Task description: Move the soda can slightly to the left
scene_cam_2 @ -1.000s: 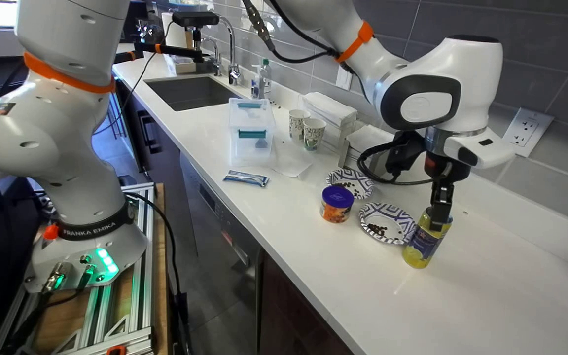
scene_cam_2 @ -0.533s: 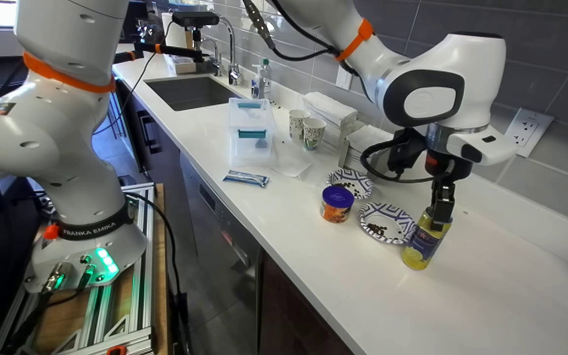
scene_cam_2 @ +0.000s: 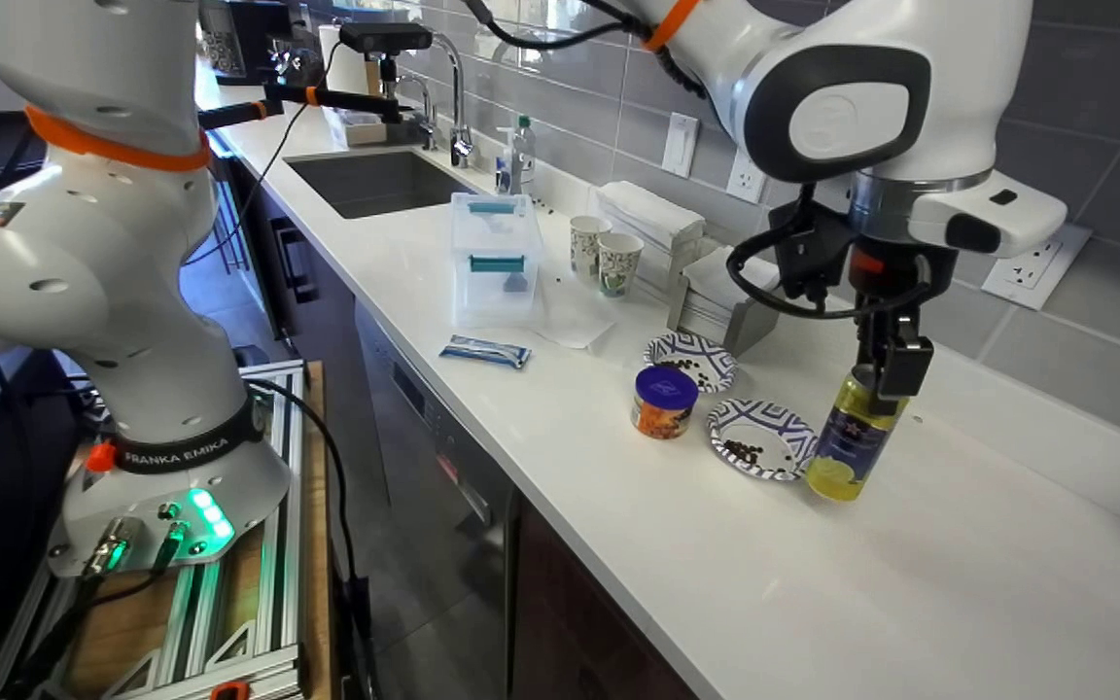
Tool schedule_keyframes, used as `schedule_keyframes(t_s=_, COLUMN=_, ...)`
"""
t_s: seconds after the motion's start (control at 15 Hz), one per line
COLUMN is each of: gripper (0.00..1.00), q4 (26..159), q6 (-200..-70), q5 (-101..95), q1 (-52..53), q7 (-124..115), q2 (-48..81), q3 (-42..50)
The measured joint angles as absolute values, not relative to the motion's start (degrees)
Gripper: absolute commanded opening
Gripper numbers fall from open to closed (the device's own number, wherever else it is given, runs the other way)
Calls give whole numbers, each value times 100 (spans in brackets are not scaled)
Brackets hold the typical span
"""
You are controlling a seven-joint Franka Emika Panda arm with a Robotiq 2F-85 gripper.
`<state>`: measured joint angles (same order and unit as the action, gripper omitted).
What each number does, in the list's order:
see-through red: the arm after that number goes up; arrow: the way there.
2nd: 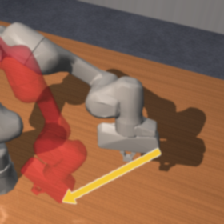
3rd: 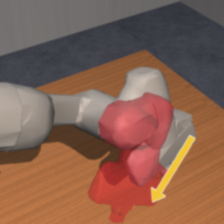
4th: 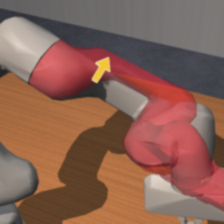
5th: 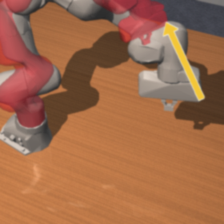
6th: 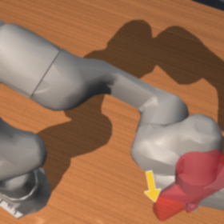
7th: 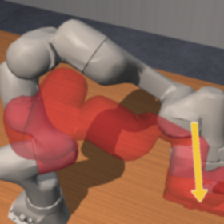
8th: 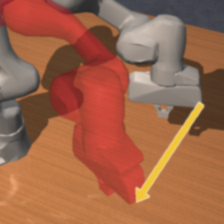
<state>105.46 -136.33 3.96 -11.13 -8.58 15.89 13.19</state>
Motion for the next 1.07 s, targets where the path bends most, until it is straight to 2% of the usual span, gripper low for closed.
schedule_keyframes(t_s=0.67, gripper=38, q4=11943, q6=-11349, q5=995, q1=-1007, q7=1575, q2=-379, q3=869)
schedule_keyframes(t_s=1.07, gripper=38, q4=13057, q6=-11154, q5=990, q1=-594, q7=2945, q2=-1193, q3=769)
